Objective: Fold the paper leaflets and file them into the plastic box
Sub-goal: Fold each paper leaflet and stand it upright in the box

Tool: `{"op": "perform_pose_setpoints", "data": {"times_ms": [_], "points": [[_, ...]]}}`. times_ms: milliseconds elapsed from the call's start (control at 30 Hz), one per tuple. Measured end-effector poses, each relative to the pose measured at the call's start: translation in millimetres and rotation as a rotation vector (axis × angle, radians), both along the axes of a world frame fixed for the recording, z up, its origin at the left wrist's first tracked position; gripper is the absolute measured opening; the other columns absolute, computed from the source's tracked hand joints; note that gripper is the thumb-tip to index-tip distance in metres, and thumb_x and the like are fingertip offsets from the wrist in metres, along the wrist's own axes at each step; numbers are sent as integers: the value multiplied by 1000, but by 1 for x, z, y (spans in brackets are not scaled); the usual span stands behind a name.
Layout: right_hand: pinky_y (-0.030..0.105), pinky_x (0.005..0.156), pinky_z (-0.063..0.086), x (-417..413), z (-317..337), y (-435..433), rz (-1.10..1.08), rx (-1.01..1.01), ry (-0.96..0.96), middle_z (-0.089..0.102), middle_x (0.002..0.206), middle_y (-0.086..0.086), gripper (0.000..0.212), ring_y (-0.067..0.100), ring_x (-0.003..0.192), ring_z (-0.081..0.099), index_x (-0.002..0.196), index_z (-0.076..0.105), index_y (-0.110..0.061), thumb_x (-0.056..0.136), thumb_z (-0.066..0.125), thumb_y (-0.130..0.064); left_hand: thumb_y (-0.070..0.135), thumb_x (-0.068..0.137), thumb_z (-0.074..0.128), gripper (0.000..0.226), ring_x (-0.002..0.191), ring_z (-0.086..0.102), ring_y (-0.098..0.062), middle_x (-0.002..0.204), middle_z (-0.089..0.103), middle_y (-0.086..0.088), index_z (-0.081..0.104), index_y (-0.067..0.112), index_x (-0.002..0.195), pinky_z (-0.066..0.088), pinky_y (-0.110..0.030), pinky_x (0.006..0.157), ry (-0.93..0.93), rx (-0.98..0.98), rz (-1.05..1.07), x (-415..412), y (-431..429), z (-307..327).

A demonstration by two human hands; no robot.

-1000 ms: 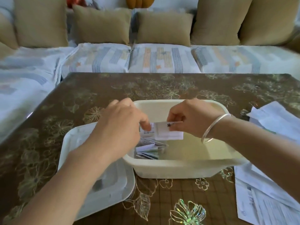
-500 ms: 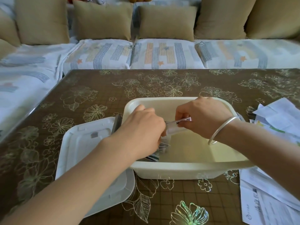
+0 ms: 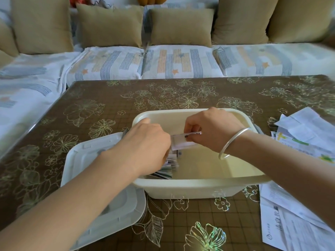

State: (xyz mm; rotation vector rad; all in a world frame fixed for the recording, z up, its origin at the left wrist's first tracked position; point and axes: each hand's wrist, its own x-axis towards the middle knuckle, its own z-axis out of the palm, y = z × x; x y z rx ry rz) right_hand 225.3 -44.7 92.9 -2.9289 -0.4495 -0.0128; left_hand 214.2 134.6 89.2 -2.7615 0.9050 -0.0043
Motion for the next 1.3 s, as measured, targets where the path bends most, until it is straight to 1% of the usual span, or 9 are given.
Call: {"op": "perform_pose_setpoints", "data": {"times_ms": [133,367,500,633,767,900,1067,1200,1300], "points": [[31,76,51,1,3,1,22,42,16,68,90,-12,5,17,90,62,89,66,-36,85,65,-33,37,92,47,27,92,52,-23,88,61,3,73,31,97,43,-37,90,53,27,0,4,7,-2],[27,67,43,4,-5,9,39,-44,15,68,98,-9,9,19,94,61,94,66,-34,85,65,-35,35,93,46,37,71,35,-24,67,41,2,34,23,60,48,-41,84,63,-24,64,6,7,-6],[26,66,37,11,-7,14,21,-72,-2,68,100,-8,9,21,95,61,94,66,-33,86,64,-36,27,92,45,22,73,36,-24,67,42,3,46,25,70,47,-41,85,78,-15,74,4,7,-6],[25,67,36,14,-11,25,52,-119,-1,66,105,-7,10,21,97,60,95,65,-34,86,64,-39,23,91,46,29,88,46,-22,79,52,6,69,34,102,40,-34,92,101,90,35,3,4,-3],[25,68,41,12,-19,36,32,-81,52,68,103,1,19,25,95,62,95,69,-24,82,69,-37,15,89,45,25,84,38,-21,88,57,2,68,26,93,41,-32,89,72,98,72,2,2,-5],[28,67,45,11,-28,45,31,-64,100,64,89,5,27,30,85,62,88,66,-16,84,65,-43,11,86,44,22,85,44,-24,71,40,5,46,30,74,31,-31,80,19,-60,65,1,4,5],[24,73,46,13,-27,53,109,14,175,61,78,-7,11,19,78,60,93,72,-27,85,65,-29,16,76,33,46,91,55,-17,80,68,15,74,34,84,33,-31,87,-68,-499,45,0,25,15],[26,75,51,8,-24,54,157,90,224,50,54,-14,9,17,77,64,90,73,-25,83,68,-26,12,75,36,44,83,54,-11,63,46,33,76,30,79,31,-29,80,-90,-653,67,-11,35,17],[24,71,50,8,-20,51,141,135,240,51,57,-15,9,15,74,65,94,70,-26,87,65,-24,8,78,40,42,79,53,-11,56,42,34,75,32,77,34,-31,76,-81,-719,69,-19,36,12]]}}
